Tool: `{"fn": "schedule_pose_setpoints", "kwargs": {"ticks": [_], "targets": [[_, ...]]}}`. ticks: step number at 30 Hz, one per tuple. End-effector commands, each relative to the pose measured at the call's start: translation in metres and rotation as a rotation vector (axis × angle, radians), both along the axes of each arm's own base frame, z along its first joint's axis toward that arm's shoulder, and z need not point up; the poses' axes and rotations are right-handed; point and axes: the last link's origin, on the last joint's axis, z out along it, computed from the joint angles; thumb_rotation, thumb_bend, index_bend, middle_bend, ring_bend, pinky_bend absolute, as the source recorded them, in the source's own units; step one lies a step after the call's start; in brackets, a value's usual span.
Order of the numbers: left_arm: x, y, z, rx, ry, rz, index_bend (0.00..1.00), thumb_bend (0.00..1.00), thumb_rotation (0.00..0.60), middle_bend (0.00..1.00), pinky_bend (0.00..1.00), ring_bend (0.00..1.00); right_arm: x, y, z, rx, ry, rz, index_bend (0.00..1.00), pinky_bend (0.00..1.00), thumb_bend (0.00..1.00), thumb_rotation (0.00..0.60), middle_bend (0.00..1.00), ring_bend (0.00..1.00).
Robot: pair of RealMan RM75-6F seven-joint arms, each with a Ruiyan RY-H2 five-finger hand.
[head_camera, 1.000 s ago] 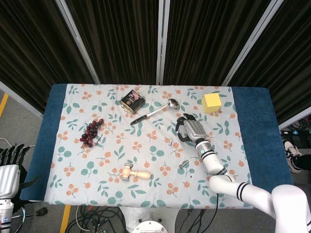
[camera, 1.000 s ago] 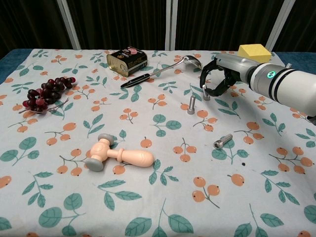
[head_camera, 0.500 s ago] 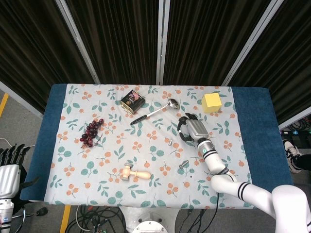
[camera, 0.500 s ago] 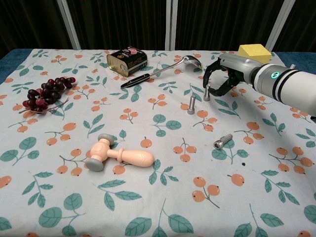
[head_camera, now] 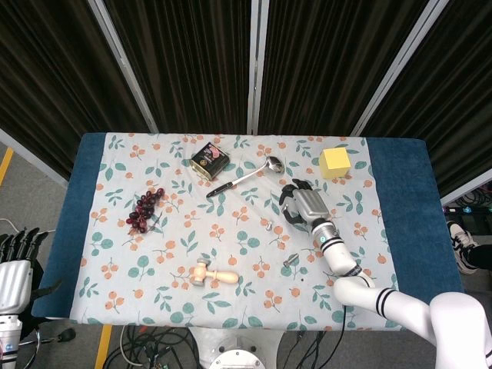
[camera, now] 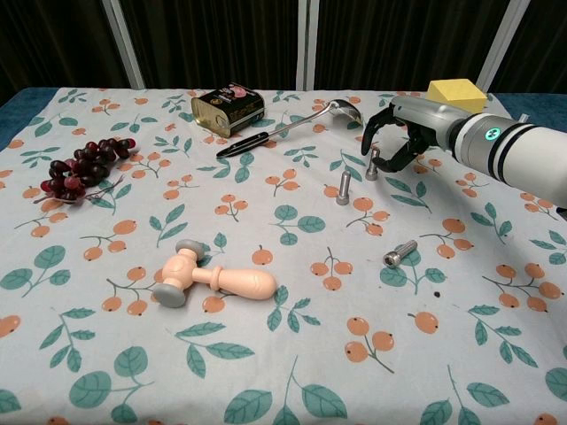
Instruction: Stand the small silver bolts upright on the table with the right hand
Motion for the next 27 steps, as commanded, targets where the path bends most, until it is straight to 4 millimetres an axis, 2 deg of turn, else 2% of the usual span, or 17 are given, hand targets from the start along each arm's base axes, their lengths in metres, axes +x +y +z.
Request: {"fn": "schedule_pose_setpoints", "kwargs": {"ticks": [1,5,8,12,16,22,27], "targets": [[0.000,0.000,0.000,0.000,0.000,0.000,0.13,0.00,0.600,0.07,0.00,0.00,0.001,0.001,0.002,-0.007,0.004,0.014,0.41,0.00,0.35,0.600,0.20,0.00],[0.000,0.000,0.001,0.002,-0.001,0.000,0.13,0.00,0.600,0.07,0.00,0.00,0.003,0.005,0.014,-0.055,0.021,0.071,0.34,0.00,0.35,0.600,0.19,0.00],[0.001,0.000,0.001,0.002,0.000,-0.004,0.13,0.00,0.600,0.07,0.00,0.00,0.002,0.014,0.033,-0.108,0.037,0.136,0.33,0.00,0.35,0.600,0.19,0.00],[0.002,0.000,0.002,0.006,0.003,-0.010,0.13,0.00,0.600,0.07,0.00,0.00,-0.003,0.041,0.059,-0.160,0.060,0.238,0.33,0.00,0.35,0.600,0.19,0.00],[0.005,0.000,0.003,0.008,0.009,-0.018,0.13,0.00,0.600,0.07,0.00,0.00,-0.015,0.073,0.070,-0.125,0.100,0.303,0.38,0.00,0.31,0.600,0.20,0.00],[0.009,-0.003,0.003,0.008,0.011,-0.026,0.13,0.00,0.600,0.07,0.00,0.00,-0.034,0.108,0.062,-0.047,0.188,0.357,0.41,0.00,0.30,0.600,0.21,0.00],[0.009,-0.006,0.004,0.010,0.009,-0.026,0.13,0.00,0.600,0.07,0.00,0.00,-0.042,0.117,0.046,-0.013,0.222,0.354,0.41,0.00,0.30,0.600,0.21,0.00]]}}
